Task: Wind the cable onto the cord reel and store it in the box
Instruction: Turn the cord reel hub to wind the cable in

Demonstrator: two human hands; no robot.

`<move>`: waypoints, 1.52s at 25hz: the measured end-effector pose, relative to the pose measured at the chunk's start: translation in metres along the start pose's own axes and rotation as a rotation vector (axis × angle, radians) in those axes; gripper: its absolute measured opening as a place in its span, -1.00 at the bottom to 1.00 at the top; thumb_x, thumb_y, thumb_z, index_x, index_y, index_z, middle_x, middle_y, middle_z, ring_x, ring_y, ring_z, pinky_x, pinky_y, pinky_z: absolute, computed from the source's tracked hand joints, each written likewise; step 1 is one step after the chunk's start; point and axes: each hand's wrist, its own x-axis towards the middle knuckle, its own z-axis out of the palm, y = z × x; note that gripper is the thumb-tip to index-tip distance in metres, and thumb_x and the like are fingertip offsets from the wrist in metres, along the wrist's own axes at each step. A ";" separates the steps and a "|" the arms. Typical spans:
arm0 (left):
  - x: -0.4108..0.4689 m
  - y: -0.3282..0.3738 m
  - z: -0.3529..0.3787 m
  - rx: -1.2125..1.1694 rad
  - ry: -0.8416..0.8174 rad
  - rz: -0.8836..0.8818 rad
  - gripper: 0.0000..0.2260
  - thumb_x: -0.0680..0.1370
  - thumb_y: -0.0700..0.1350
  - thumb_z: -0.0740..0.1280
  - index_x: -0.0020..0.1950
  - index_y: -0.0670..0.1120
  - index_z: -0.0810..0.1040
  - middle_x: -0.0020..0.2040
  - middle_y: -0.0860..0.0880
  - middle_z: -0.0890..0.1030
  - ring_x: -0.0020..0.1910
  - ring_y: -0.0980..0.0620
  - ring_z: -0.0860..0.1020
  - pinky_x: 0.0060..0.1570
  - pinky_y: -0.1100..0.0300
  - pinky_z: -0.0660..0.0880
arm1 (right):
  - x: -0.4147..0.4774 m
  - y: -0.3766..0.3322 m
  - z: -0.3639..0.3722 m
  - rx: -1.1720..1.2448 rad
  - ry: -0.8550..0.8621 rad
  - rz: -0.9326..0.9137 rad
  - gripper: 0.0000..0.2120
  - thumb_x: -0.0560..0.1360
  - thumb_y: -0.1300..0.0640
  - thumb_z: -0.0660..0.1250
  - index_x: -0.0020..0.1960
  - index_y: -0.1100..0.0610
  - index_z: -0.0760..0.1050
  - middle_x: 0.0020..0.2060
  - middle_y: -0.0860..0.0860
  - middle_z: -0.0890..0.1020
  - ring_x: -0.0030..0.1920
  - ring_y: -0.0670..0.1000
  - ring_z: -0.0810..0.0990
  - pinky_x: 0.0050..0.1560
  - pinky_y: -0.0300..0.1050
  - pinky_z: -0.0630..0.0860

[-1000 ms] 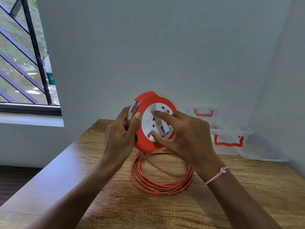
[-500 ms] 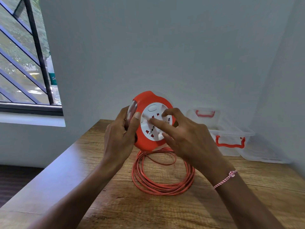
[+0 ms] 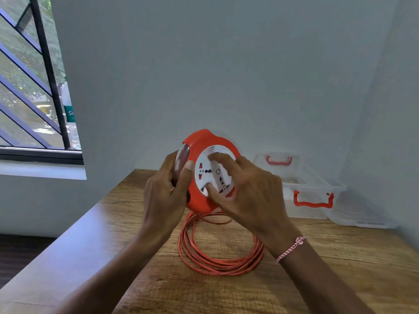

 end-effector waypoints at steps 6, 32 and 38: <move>0.000 -0.005 0.003 0.027 -0.011 0.016 -0.45 0.55 0.58 0.05 0.45 0.37 0.35 -0.19 -0.12 0.73 -0.29 -0.03 0.74 -0.26 -0.24 0.72 | -0.001 -0.005 0.002 0.207 0.020 0.192 -0.44 0.56 -0.42 0.26 0.32 -0.02 0.43 -0.10 -0.15 0.63 -0.36 -0.19 0.55 -0.48 -0.42 0.42; -0.002 -0.012 0.004 0.103 0.008 0.082 -0.51 0.59 0.54 0.02 0.47 0.45 0.28 -0.17 0.07 0.71 -0.22 0.05 0.75 -0.21 -0.21 0.74 | 0.001 -0.012 0.010 0.335 -0.027 0.395 -0.41 0.38 -0.49 0.37 0.15 -0.05 0.51 -0.22 -0.14 0.68 -0.28 -0.14 0.68 -0.36 -0.31 0.60; 0.001 -0.012 0.004 0.078 0.010 0.056 -0.53 0.60 0.51 0.07 0.45 0.40 0.33 -0.13 -0.02 0.72 -0.19 -0.06 0.76 -0.22 -0.25 0.73 | 0.002 -0.005 0.010 0.508 -0.051 0.470 -0.53 0.47 -0.37 0.41 0.15 -0.03 0.51 -0.35 -0.15 0.69 -0.39 -0.20 0.67 -0.30 -0.28 0.63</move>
